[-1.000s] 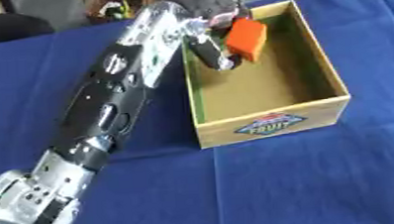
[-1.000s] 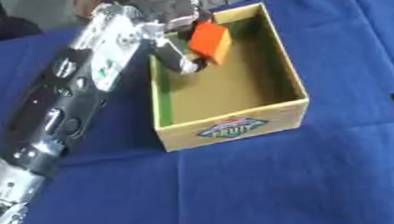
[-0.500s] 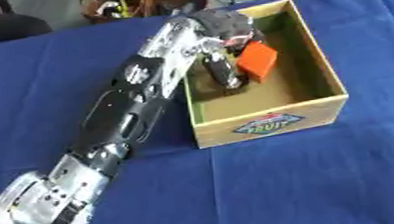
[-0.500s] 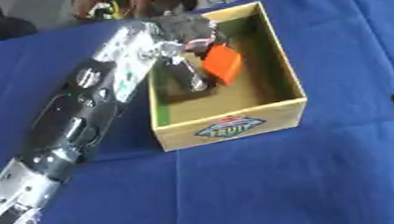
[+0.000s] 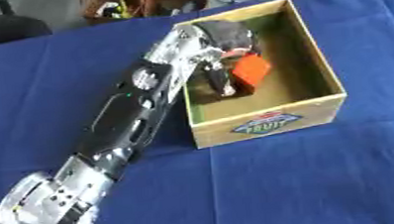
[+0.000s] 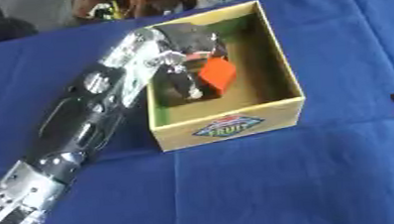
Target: Pick up objects on the table and place them in the box.
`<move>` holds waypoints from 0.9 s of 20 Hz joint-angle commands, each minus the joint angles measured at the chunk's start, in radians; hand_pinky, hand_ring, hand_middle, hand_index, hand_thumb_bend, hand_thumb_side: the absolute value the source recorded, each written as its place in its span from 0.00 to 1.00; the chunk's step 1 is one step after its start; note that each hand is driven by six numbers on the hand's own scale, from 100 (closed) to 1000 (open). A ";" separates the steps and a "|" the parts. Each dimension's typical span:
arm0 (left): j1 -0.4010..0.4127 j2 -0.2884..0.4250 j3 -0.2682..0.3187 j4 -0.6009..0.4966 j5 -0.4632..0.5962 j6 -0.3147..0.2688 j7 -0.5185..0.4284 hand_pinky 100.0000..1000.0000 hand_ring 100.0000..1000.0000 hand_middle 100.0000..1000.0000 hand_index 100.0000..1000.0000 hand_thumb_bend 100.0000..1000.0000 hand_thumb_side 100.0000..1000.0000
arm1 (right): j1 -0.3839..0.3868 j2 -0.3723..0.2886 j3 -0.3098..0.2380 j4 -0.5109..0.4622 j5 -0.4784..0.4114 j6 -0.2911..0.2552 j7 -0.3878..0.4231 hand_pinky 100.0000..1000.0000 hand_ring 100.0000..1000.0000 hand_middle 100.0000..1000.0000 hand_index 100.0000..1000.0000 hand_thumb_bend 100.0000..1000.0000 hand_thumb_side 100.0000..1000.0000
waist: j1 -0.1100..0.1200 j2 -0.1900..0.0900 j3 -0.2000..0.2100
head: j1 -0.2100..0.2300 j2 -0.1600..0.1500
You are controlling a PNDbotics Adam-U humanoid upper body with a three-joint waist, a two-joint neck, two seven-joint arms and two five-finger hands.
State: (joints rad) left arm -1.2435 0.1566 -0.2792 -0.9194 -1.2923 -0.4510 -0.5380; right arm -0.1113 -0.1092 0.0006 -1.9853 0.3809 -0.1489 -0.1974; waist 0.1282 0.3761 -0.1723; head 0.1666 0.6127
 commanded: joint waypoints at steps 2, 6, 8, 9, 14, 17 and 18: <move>-0.028 0.003 0.010 -0.027 -0.006 -0.032 -0.032 0.85 0.99 0.99 1.00 0.45 0.66 | -0.006 0.001 0.002 -0.015 0.004 0.004 0.001 0.79 0.96 0.68 0.96 0.00 1.00 | -0.006 -0.021 0.000 | -0.003 -0.004; -0.030 0.006 0.022 -0.063 -0.002 -0.030 -0.012 0.89 1.00 1.00 1.00 0.57 0.87 | -0.005 0.002 0.002 -0.015 0.003 0.005 0.001 0.79 0.96 0.68 0.96 0.00 0.99 | -0.007 -0.022 -0.002 | -0.005 -0.002; -0.029 0.008 0.029 -0.091 -0.002 -0.019 0.022 0.88 1.00 1.00 1.00 0.50 0.87 | -0.005 0.002 0.002 -0.015 0.003 0.005 0.001 0.79 0.96 0.68 0.95 0.00 0.99 | -0.007 -0.023 -0.001 | -0.007 0.000; -0.027 0.008 0.035 -0.105 0.006 -0.014 0.042 0.87 0.99 1.00 1.00 0.46 0.85 | -0.004 0.002 0.002 -0.015 0.002 0.005 0.001 0.79 0.96 0.68 0.95 0.00 0.99 | -0.008 -0.024 0.000 | -0.007 0.002; -0.004 0.038 0.076 -0.250 0.133 0.031 0.159 0.78 0.90 0.89 1.00 0.13 0.69 | -0.002 -0.001 -0.002 -0.015 -0.002 0.004 -0.003 0.79 0.95 0.68 0.95 0.00 0.99 | -0.013 -0.031 0.012 | -0.015 0.022; 0.046 0.086 0.113 -0.390 0.323 0.119 0.263 0.72 0.84 0.80 0.99 0.00 0.67 | -0.002 -0.003 -0.008 -0.015 -0.008 0.001 -0.008 0.79 0.95 0.68 0.95 0.00 1.00 | -0.020 -0.038 0.026 | -0.019 0.057; 0.070 0.108 0.118 -0.437 0.403 0.144 0.294 0.70 0.82 0.78 0.98 0.00 0.68 | -0.001 -0.004 -0.012 -0.015 -0.010 0.000 -0.011 0.79 0.95 0.68 0.95 0.00 0.99 | -0.023 -0.040 0.031 | -0.022 0.065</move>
State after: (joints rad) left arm -1.1609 0.2206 -0.1842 -1.2889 -0.9669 -0.3353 -0.2831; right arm -0.1090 -0.1087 -0.0048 -1.9853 0.3777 -0.1476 -0.2027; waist 0.1150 0.3604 -0.1395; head 0.1474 0.6602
